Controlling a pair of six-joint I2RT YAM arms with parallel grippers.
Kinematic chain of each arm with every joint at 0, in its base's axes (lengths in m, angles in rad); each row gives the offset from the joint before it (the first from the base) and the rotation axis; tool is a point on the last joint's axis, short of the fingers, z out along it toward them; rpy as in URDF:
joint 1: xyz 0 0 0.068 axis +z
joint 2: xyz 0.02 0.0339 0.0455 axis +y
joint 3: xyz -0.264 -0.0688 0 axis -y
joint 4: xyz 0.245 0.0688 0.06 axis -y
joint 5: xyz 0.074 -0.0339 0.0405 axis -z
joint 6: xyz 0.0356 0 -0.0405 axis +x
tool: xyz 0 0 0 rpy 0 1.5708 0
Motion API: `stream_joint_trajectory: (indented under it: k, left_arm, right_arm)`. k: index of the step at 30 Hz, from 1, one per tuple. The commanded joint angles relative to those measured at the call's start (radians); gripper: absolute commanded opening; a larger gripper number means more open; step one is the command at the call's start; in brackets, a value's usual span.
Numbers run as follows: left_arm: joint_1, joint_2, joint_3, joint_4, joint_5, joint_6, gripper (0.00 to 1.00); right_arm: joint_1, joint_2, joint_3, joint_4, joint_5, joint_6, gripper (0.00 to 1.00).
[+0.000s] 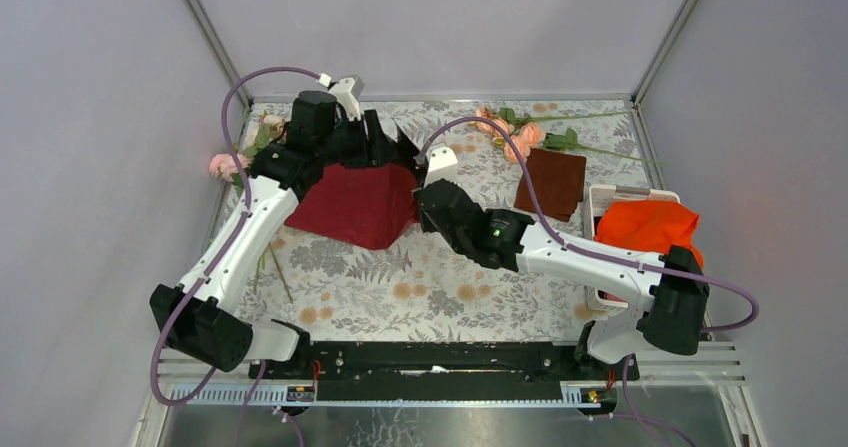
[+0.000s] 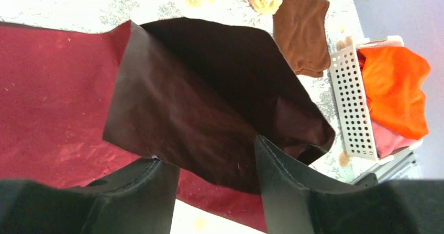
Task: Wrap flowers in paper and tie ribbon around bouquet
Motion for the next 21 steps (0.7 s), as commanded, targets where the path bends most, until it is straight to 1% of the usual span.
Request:
stream_joint_trajectory:
  k: [1, 2, 3, 5, 6, 8, 9, 10, 11, 13, 14, 16, 17, 18, 21]
  left_arm:
    - [-0.004, -0.008, -0.040, 0.081, 0.003, -0.011, 0.50]
    - [-0.003, -0.005, -0.050, 0.092, 0.012, -0.008, 0.41]
    - [-0.003, -0.001, -0.056, 0.097, 0.024, -0.008, 0.29]
    - [-0.003, 0.011, -0.062, 0.104, 0.057, -0.009, 0.08]
    - [-0.003, 0.013, -0.063, 0.104, 0.072, -0.010, 0.00]
    - [-0.002, 0.009, -0.071, 0.114, 0.110, -0.011, 0.00]
    - [-0.002, 0.000, -0.080, 0.129, 0.117, -0.005, 0.00]
    - [-0.001, -0.012, -0.090, 0.142, 0.121, 0.010, 0.00]
    - [-0.001, -0.026, -0.105, 0.157, 0.120, 0.032, 0.00]
    - [-0.002, -0.058, -0.135, 0.186, 0.125, 0.102, 0.00]
    - [-0.008, -0.068, -0.143, 0.188, 0.147, 0.161, 0.00]
    - [-0.032, -0.067, -0.141, 0.161, 0.144, 0.274, 0.00]
    - [-0.045, -0.066, -0.139, 0.148, 0.146, 0.335, 0.00]
    - [-0.057, -0.068, -0.138, 0.139, 0.145, 0.363, 0.00]
    - [-0.071, -0.094, -0.161, 0.136, 0.145, 0.428, 0.00]
  right_arm:
    - [0.012, -0.015, 0.037, 0.028, 0.044, 0.005, 0.00]
    - [0.012, -0.012, 0.038, 0.029, 0.042, 0.005, 0.00]
    - [0.012, -0.009, 0.039, 0.030, 0.034, 0.003, 0.00]
    - [0.013, -0.002, 0.036, 0.042, -0.006, -0.011, 0.00]
    - [0.012, 0.000, 0.030, 0.053, -0.037, -0.016, 0.00]
    - [0.012, 0.003, 0.025, 0.056, -0.155, -0.040, 0.01]
    - [0.011, 0.002, 0.028, 0.036, -0.194, -0.040, 0.14]
    - [0.009, -0.006, 0.028, 0.004, -0.225, -0.035, 0.36]
    - [0.002, -0.023, 0.022, -0.027, -0.259, -0.034, 0.54]
    - [-0.021, -0.093, -0.026, -0.069, -0.300, -0.021, 0.84]
    - [-0.042, -0.139, -0.060, -0.081, -0.331, -0.020, 0.98]
    - [-0.121, -0.269, -0.137, -0.117, -0.433, -0.018, 1.00]
    - [-0.166, -0.320, -0.164, -0.141, -0.513, -0.012, 1.00]
    - [-0.205, -0.373, -0.188, -0.159, -0.543, 0.000, 1.00]
    - [-0.304, -0.482, -0.237, -0.195, -0.514, 0.054, 1.00]
